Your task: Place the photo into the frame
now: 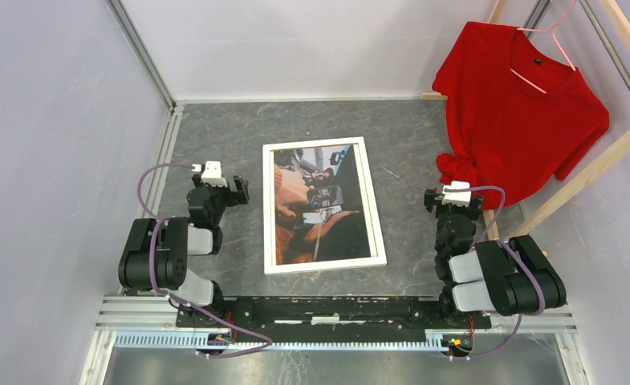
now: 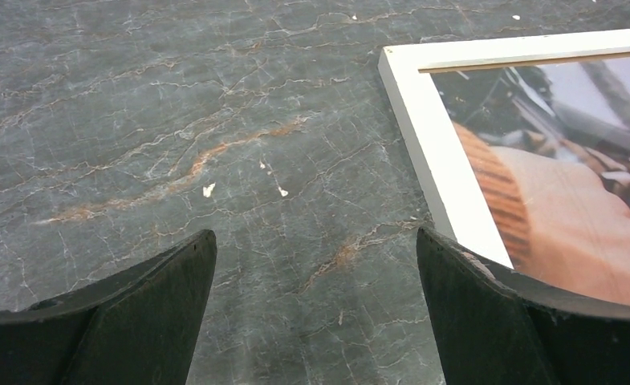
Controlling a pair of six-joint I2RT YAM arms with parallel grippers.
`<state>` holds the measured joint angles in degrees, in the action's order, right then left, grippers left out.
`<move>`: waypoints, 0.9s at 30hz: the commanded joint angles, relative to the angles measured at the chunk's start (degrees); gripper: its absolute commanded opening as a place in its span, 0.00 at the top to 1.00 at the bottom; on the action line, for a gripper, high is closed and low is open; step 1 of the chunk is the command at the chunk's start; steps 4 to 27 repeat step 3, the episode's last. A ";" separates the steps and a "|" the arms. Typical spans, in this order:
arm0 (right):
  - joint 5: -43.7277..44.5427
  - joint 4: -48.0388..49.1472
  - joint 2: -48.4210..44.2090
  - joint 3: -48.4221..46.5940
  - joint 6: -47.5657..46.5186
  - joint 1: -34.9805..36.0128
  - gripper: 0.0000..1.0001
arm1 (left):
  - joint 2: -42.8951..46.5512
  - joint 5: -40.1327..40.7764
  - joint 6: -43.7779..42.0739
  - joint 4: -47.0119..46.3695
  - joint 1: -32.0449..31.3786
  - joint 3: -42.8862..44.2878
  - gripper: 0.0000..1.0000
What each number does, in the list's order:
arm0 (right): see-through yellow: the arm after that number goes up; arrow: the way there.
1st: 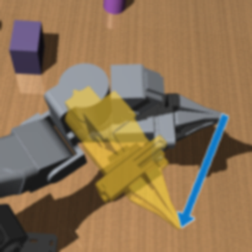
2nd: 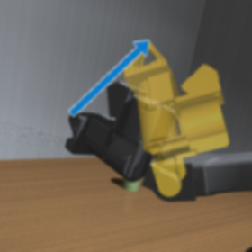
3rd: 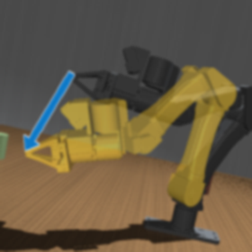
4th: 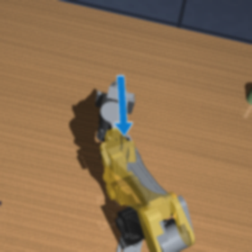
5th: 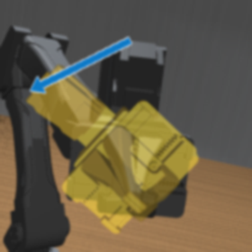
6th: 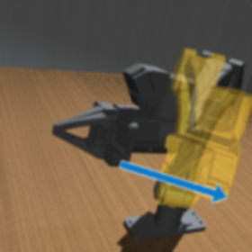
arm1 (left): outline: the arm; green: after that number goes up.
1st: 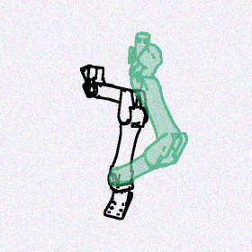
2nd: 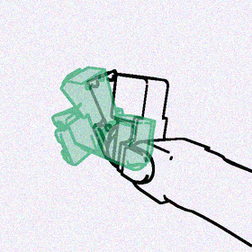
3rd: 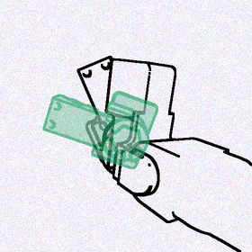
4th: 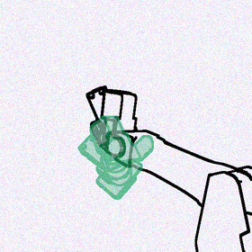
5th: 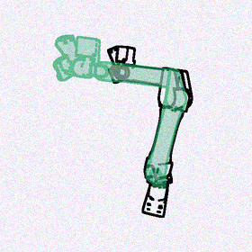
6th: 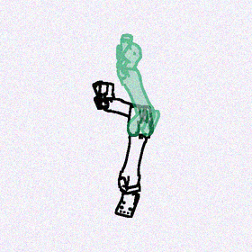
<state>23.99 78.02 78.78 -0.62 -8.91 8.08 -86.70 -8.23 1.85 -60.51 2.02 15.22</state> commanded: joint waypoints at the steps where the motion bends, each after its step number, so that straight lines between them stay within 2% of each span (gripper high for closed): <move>1: -0.69 2.08 -0.11 5.26 -0.80 -0.29 0.02 | -0.43 1.83 -2.02 -2.61 -0.43 0.86 0.00; 27: -0.70 2.04 -0.09 5.23 -0.83 -0.30 0.02 | -0.01 1.82 -2.08 -3.44 -0.45 0.27 0.00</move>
